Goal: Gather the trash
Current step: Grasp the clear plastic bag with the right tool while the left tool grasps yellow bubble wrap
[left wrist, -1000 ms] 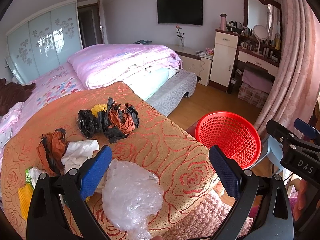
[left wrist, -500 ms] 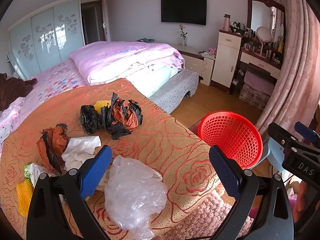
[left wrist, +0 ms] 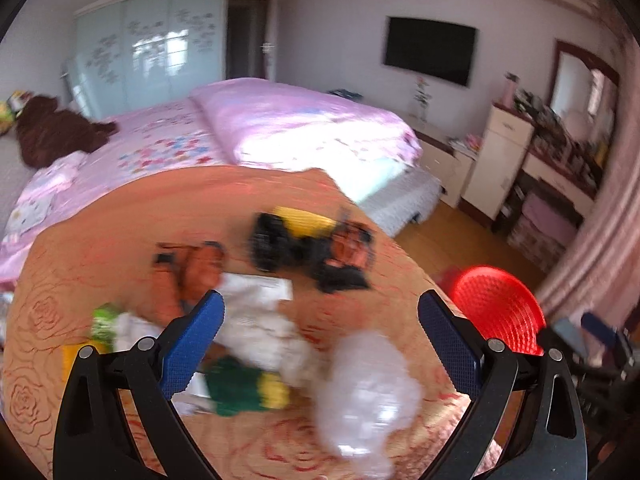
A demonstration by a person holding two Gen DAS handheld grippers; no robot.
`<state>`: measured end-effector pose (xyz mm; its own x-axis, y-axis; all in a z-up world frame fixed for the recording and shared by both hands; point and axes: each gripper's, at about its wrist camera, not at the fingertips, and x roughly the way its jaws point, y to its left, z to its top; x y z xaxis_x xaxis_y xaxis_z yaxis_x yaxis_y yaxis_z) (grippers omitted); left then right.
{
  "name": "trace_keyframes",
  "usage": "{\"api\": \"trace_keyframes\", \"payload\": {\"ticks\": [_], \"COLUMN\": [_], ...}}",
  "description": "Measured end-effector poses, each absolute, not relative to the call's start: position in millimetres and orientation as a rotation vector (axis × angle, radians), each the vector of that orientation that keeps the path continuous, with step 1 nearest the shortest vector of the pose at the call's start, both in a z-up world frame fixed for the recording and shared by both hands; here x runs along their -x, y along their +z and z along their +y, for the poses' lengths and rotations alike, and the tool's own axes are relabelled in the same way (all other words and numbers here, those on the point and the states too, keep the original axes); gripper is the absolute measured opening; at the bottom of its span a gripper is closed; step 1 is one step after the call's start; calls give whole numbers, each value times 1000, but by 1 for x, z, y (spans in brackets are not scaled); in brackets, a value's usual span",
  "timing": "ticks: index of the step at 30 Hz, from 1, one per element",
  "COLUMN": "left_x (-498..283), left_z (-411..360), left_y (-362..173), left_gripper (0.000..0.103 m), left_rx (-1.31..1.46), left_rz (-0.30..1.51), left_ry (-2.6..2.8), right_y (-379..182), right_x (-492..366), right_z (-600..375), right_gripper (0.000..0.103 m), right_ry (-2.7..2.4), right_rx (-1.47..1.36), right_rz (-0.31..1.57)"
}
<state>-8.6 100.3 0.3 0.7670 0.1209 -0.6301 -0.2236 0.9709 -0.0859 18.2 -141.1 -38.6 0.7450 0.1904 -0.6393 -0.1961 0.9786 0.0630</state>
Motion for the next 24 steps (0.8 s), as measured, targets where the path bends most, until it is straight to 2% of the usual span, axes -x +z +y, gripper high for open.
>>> {"api": "trace_keyframes", "payload": {"ticks": [11, 19, 22, 24], "left_x": [55, 84, 90, 90], "left_z": [221, 268, 276, 278], "left_y": [19, -1, -15, -24], "left_gripper": [94, 94, 94, 93], "left_rx": [329, 381, 405, 411], "left_rz": [613, 668, 706, 731], "left_ry": [468, 592, 609, 613], "right_y": [-42, -64, -70, -72], "right_x": [-15, -12, -16, -20], "right_z": [-56, 0, 5, 5], "right_gripper": [97, 96, 88, 76], "right_ry": [581, 787, 800, 806], "right_rx": [131, 242, 239, 235], "right_rz": [748, 845, 870, 884]}}
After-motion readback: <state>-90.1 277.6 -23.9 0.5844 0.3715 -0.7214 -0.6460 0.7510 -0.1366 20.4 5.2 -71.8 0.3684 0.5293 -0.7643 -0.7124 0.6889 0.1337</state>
